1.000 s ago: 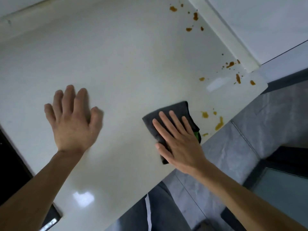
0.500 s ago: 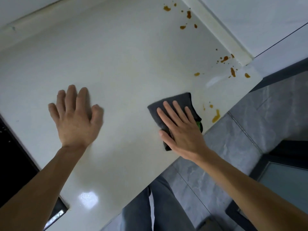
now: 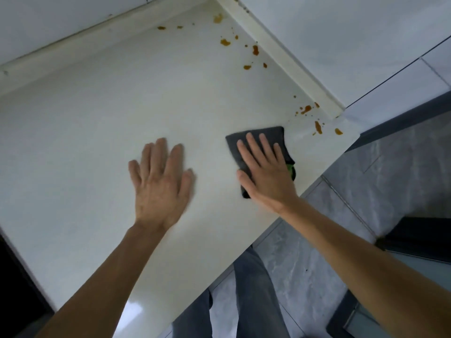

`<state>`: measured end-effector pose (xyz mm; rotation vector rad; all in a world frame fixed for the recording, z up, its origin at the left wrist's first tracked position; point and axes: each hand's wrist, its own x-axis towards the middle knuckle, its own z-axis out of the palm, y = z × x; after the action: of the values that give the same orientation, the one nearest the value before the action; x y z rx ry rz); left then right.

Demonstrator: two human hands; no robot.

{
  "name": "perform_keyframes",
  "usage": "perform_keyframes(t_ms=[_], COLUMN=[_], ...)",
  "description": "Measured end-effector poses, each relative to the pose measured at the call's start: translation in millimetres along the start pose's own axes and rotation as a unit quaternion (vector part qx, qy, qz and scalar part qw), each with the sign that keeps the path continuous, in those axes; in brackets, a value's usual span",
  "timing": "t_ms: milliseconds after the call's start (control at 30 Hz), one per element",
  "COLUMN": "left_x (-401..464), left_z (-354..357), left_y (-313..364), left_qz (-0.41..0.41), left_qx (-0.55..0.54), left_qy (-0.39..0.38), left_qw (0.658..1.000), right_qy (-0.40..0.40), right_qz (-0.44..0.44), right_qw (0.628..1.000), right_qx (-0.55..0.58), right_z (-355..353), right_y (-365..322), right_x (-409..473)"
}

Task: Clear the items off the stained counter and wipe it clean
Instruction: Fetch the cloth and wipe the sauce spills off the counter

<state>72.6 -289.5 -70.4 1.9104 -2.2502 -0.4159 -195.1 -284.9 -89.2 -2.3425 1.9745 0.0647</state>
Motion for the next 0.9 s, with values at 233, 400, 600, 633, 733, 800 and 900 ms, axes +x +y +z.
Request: perform_keyframes(t_ms=[233,400,600,633,733,800,900], left_x=[57.5,93.3,116.4,116.3,115.3,114.1,112.5], left_z=[8.9,12.2,20.5,22.0,26.2,28.5,30.0], left_y=[24.6,31.0,30.6,30.4,28.6,26.9,27.4], left_qz=[-0.018,-0.071,-0.112,-0.113,-0.116,-0.119,-0.126], left_qx=[0.029,0.056,0.101,0.106,0.107,0.090,0.066], left_qy=[0.045,0.047,0.063,0.068,0.076,0.083,0.083], left_qw=[0.998,0.995,0.987,0.986,0.985,0.985,0.986], right_qy=[-0.022,0.015,0.035,0.028,0.002,-0.005,-0.008], right_qz=[-0.176,-0.114,-0.175,-0.219,-0.290,-0.253,-0.196], right_qw=[0.984,0.993,0.983,0.975,0.957,0.967,0.981], right_qx=[-0.027,-0.008,0.035,0.032,0.014,0.004,0.010], right_z=[5.5,-4.4,-1.2,-2.4,-8.7,-12.4,-16.4], right_y=[76.9,80.1,20.6,28.9,64.3,74.1,59.7], right_x=[-31.3,57.4,122.0,121.5,138.8,168.8,225.2])
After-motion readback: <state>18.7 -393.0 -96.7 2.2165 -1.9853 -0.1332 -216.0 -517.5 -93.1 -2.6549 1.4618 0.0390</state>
